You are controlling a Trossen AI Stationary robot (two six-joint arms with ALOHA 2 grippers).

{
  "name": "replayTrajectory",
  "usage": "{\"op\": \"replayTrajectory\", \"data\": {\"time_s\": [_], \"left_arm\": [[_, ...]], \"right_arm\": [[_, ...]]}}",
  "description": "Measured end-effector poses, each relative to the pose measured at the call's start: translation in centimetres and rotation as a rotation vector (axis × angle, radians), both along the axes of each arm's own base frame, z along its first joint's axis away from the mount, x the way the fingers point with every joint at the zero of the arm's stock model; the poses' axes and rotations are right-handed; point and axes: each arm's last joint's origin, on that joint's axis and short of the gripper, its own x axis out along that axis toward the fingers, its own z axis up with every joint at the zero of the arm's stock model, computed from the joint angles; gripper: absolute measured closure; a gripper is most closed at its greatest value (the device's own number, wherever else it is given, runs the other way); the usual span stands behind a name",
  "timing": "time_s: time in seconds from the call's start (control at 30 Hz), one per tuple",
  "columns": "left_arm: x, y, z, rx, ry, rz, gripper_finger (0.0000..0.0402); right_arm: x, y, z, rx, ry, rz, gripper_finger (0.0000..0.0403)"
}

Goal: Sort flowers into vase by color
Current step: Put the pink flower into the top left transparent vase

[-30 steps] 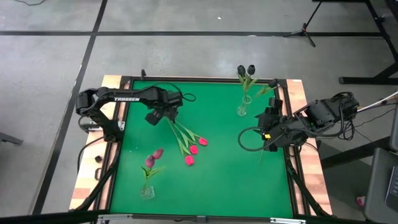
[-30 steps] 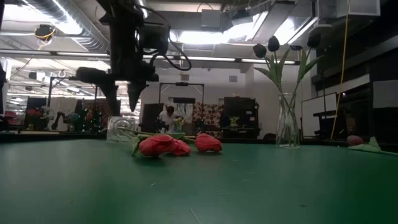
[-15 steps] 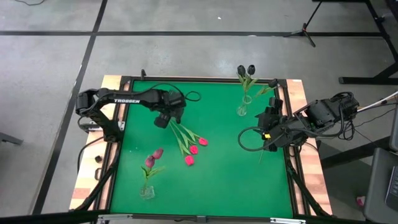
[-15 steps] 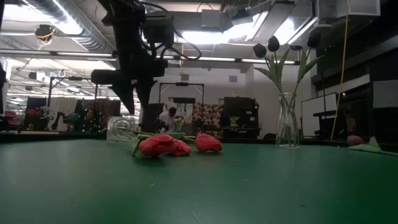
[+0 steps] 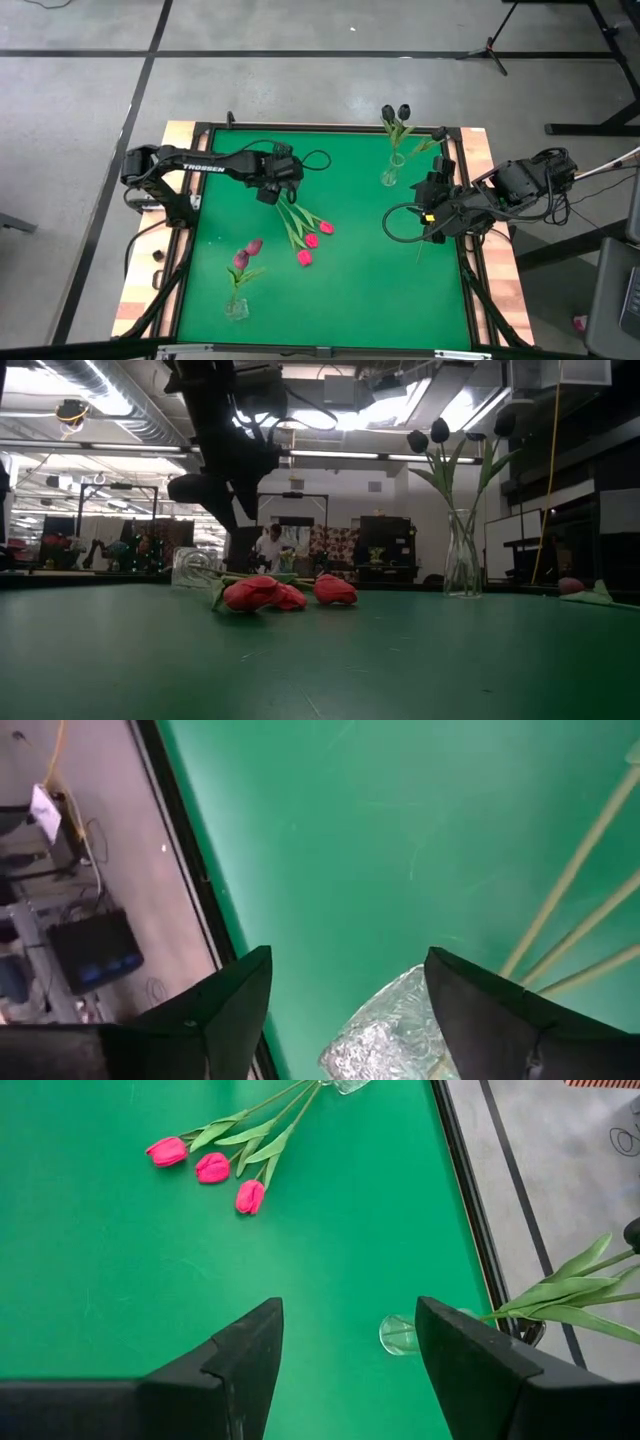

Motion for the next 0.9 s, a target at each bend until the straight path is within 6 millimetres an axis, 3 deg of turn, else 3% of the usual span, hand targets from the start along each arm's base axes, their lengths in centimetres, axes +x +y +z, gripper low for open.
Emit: {"op": "replayTrajectory", "data": {"time_s": [0.37, 0.67, 0.73, 0.9], "left_arm": [[0.5, -2.0, 0.0, -0.067, -0.090, 0.036, 0.0106], [1.8, -2.9, 0.5, -0.107, -0.355, 0.212, 0.0108], [1.7, -3.1, 0.4, -0.100, -0.321, 0.182, 0.0108], [0.1, -3.5, -0.2, -0.072, -0.015, 0.001, 0.0108]], "right_arm": [[0.0, 0.0, 0.0, -0.001, 0.001, 0.002, 0.0176], [0.0, 0.0, 0.0, -0.014, 0.007, 0.019, 0.0176], [0.0, 0.0, 0.0, -0.014, 0.008, 0.020, 0.0176], [0.0, 0.0, 0.0, -0.014, 0.008, 0.020, 0.0176]]}}
